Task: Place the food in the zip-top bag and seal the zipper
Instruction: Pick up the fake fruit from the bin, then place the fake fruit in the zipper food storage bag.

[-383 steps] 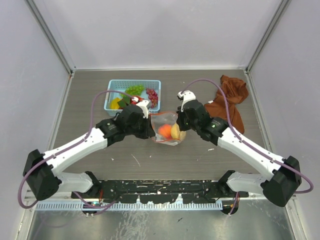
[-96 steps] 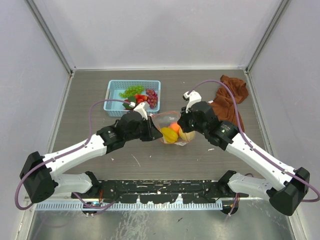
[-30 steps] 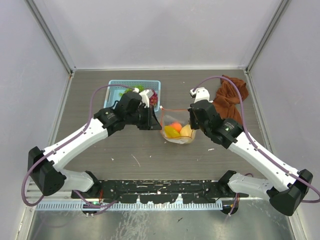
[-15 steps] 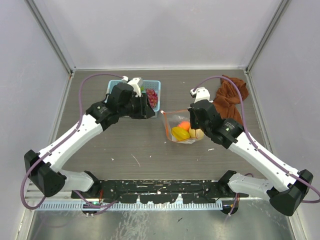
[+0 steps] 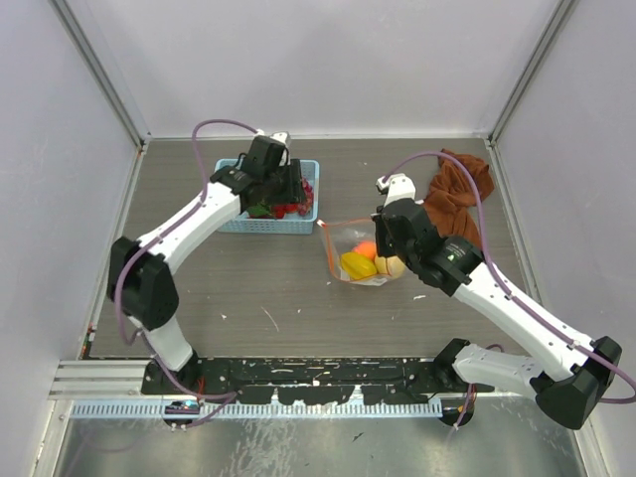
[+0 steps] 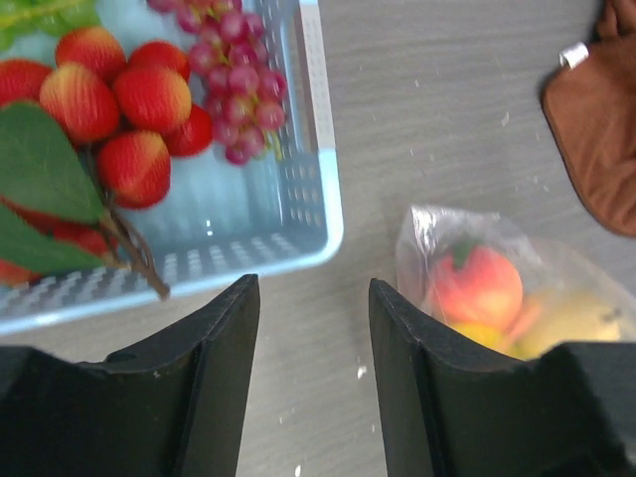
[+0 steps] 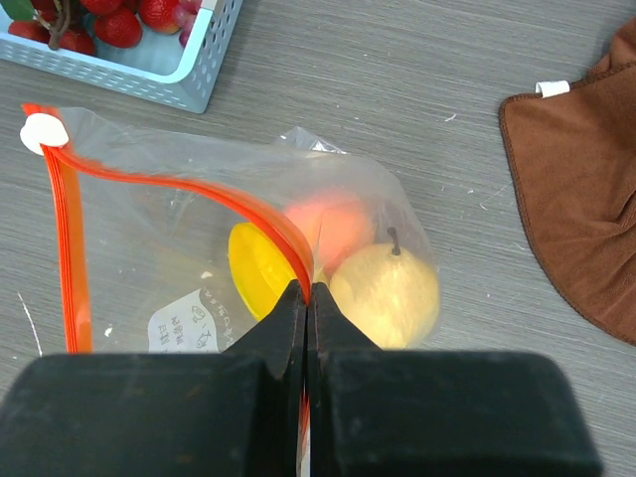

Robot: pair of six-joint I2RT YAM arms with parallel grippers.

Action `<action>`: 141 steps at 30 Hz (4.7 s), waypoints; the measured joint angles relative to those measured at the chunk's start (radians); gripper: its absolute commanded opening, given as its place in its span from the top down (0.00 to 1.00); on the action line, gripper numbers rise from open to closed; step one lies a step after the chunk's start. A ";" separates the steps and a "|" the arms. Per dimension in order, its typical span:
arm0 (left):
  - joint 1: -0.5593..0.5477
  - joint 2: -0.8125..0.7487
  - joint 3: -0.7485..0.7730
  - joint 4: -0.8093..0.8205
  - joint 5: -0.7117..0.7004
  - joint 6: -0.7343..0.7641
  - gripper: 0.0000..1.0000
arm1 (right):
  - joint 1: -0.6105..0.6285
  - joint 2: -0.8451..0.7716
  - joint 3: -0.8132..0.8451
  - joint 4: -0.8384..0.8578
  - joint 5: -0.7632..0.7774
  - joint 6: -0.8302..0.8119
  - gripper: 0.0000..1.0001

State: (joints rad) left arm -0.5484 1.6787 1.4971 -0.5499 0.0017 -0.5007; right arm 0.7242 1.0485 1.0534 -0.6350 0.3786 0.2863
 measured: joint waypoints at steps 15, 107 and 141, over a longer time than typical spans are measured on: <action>0.084 0.461 0.344 -0.013 -0.002 0.024 0.54 | 0.000 0.001 -0.010 0.023 -0.023 0.000 1.00; -0.174 -0.525 -0.241 0.061 0.312 0.037 1.00 | 0.000 0.032 -0.055 0.105 -0.068 0.027 1.00; -0.303 -0.189 -0.221 0.075 0.151 -0.061 0.96 | 0.000 0.031 -0.060 0.112 -0.098 0.027 1.00</action>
State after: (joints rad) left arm -0.8509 1.4895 1.2758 -0.4747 0.1524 -0.5621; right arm 0.7242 1.0798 0.9932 -0.5228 0.2806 0.3134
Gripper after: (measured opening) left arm 0.147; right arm 0.035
